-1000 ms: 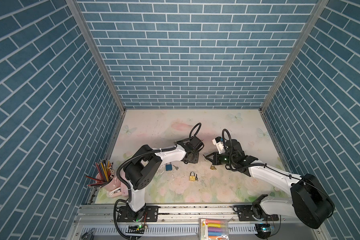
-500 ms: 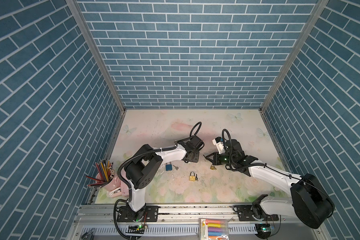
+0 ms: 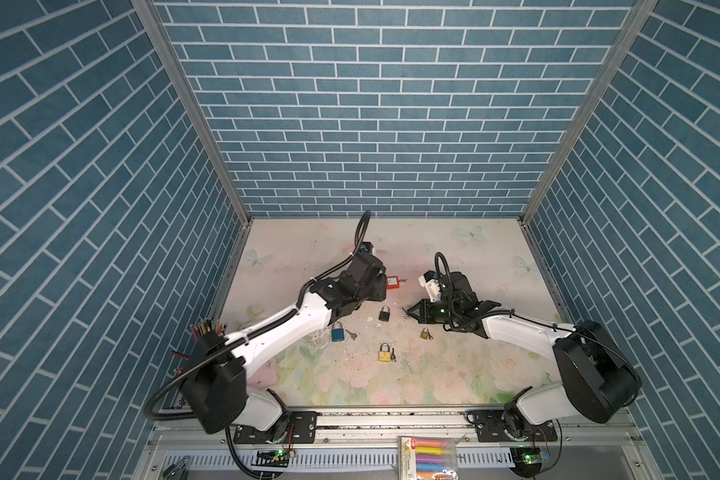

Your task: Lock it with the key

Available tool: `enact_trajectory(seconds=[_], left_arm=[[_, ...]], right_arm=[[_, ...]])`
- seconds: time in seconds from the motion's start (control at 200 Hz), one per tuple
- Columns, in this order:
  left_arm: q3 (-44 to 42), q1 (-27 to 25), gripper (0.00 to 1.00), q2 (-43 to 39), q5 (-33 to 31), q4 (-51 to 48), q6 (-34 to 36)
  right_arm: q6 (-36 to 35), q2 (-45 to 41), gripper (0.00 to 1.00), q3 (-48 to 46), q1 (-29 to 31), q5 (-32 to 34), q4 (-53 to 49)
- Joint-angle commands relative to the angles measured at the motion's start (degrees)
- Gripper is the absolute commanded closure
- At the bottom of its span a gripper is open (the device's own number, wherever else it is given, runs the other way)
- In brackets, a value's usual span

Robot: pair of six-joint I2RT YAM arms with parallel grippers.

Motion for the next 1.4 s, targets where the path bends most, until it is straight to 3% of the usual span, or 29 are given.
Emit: enact_trajectory(seconds=[0.0,0.085,0.24,0.585,0.91,1.225,1.355,1.395], left_arm=[[-6.08,2.62,0.35,-6.86,-3.58,4.23,3.28],[-11.52,5.96,0.3,-12.57,-1.52,8.34,3.21],[-17.82,11.13,0.3,-18.96,3.4,12.43,1.57],[-19.29,11.81,0.3,-20.54,3.64,11.97,3.39],[-19.55,12.32,0.29,-20.13,4.55,12.56,4.05],[-19.1,12.57,0.26,-19.9,4.66,12.67,4.5],[-18.84,12.58,0.22,-20.31,3.64,12.03,5.01],[-18.93,12.71,0.14,-20.72,2.96,11.89,4.73]], right_arm=[[2.05,4.54,1.0,2.03,-0.16,-2.57,0.64],[2.1,8.09,1.0,3.81,-0.16,-3.24,1.08],[2.5,13.18,1.0,6.61,-0.04,-4.22,1.87],[3.27,20.27,1.0,11.24,1.54,-3.78,2.07],[3.28,21.39,1.0,11.83,2.39,-2.86,1.09],[2.11,18.87,0.77,11.67,2.91,-1.34,-1.2],[-0.08,16.62,0.7,13.29,2.83,1.0,-4.91],[-1.34,15.87,0.68,14.35,2.71,2.1,-6.66]])
